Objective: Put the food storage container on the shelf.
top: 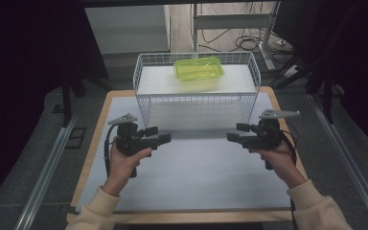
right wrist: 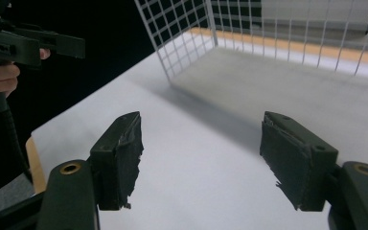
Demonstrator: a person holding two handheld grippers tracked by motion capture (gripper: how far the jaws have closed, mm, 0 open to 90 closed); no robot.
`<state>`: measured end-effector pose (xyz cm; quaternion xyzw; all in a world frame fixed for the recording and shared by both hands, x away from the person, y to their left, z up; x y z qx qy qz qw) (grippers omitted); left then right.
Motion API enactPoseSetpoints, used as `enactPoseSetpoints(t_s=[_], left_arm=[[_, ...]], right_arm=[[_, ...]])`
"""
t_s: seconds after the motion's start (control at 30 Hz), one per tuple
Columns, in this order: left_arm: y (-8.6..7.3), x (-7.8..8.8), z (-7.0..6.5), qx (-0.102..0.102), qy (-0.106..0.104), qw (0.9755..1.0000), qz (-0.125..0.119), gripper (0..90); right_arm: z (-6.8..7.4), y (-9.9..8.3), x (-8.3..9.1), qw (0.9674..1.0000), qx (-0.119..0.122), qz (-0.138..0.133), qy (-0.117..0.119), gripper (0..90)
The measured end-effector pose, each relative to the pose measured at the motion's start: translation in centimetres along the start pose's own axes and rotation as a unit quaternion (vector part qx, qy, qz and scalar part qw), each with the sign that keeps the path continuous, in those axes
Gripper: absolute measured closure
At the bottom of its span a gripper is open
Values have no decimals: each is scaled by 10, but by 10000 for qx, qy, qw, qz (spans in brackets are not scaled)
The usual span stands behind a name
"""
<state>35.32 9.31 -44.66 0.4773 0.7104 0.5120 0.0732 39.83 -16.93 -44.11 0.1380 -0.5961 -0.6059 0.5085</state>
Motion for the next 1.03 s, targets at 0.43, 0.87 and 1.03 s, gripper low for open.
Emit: enactPoseSetpoints(t_s=[0.43, 0.87, 1.03], left_arm=[[-81, -14, 4, -45, 98, 9984, 551, 249], [-106, -24, 11, 6, 163, 9964, 836, 251], [-106, -23, 11, 8, 154, 9965, 826, 251]], right_arm=[[2, -82, -5, 9992, -16, 385, -109, 312], [4, -110, -15, 9983, 100, 545, -181, 307], [2, -108, -9, 9989, 162, 388, -222, 286]])
Point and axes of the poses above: each handheld gripper's, and its own axes: x roughly backward along the jaws, y roughly out of its top, z roughly to its left, the point moved 9 cm from there along -x, roughly forward along the jaws, and after that the axes turned 1 degree about x, right-handed, at the moved point
